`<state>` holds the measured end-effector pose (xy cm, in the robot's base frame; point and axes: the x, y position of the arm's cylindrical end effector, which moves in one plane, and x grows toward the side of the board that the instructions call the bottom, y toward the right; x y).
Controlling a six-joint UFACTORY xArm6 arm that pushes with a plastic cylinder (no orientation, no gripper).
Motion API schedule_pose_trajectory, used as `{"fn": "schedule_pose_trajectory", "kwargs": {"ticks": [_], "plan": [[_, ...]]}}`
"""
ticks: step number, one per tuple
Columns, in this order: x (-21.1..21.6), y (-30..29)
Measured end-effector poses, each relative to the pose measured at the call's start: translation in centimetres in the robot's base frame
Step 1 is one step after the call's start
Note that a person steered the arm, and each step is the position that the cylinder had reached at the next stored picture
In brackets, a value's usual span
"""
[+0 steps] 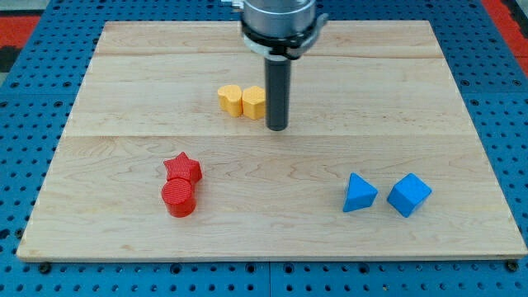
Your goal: Move the blue cube to the center of the board
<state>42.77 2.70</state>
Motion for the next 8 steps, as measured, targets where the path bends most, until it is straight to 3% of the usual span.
{"fn": "schedule_pose_trajectory", "kwargs": {"ticks": [4,5,6,7,8], "plan": [[1.7,6.4],[2.0,19.7],[8.6,28.8],[14.3,26.2],[12.9,15.4]]}}
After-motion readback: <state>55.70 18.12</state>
